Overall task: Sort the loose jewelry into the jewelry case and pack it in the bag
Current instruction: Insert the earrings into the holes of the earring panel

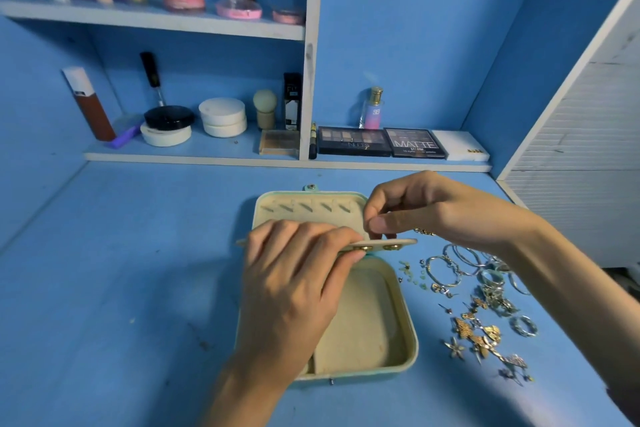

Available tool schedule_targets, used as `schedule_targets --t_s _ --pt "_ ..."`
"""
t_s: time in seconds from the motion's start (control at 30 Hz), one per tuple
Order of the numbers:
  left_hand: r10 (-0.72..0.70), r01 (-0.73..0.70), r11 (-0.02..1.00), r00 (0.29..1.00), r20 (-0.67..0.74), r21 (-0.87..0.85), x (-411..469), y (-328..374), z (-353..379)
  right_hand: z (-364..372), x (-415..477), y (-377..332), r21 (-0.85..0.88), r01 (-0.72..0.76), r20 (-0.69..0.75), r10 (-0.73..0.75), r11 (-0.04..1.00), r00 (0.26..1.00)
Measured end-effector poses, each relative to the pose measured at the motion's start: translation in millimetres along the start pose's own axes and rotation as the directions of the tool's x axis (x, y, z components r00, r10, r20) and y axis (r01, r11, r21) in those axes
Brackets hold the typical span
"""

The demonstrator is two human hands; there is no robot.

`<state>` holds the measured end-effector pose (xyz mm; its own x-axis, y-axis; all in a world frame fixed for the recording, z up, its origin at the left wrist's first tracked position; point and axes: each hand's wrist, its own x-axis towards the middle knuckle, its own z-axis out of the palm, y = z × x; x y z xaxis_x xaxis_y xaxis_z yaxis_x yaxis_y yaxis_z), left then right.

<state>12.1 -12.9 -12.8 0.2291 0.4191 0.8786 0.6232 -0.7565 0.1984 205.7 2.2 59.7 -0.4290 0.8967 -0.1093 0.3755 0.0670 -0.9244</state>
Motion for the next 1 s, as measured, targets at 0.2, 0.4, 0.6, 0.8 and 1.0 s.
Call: schedule_targets --t_s 0.2,0.4,0.6,0.8,1.0 --pt "-0.004 0.004 1.0 1.0 -0.012 -0.029 -1 -1 -1 1 -2 0 -0.003 0.0 0.004 0.0 1.0 1.0" --pt "0.002 -0.003 0.999 1.0 -0.017 -0.034 -2 -2 -1 2 -2 0 -0.023 -0.005 0.018 0.005 1.0 1.0" --pt "0.009 -0.009 1.0 1.0 -0.007 -0.013 -2 -2 -1 2 -2 -1 -0.053 -0.009 0.016 0.009 0.999 1.0" --pt "0.009 -0.009 1.0 1.0 -0.004 -0.006 -2 -2 -1 3 -2 -4 -0.091 -0.014 0.034 0.017 0.996 0.999" --pt "0.029 -0.029 1.0 1.0 -0.005 -0.008 -3 -2 -2 2 -2 -13 -0.174 -0.018 0.115 0.038 0.984 0.993"
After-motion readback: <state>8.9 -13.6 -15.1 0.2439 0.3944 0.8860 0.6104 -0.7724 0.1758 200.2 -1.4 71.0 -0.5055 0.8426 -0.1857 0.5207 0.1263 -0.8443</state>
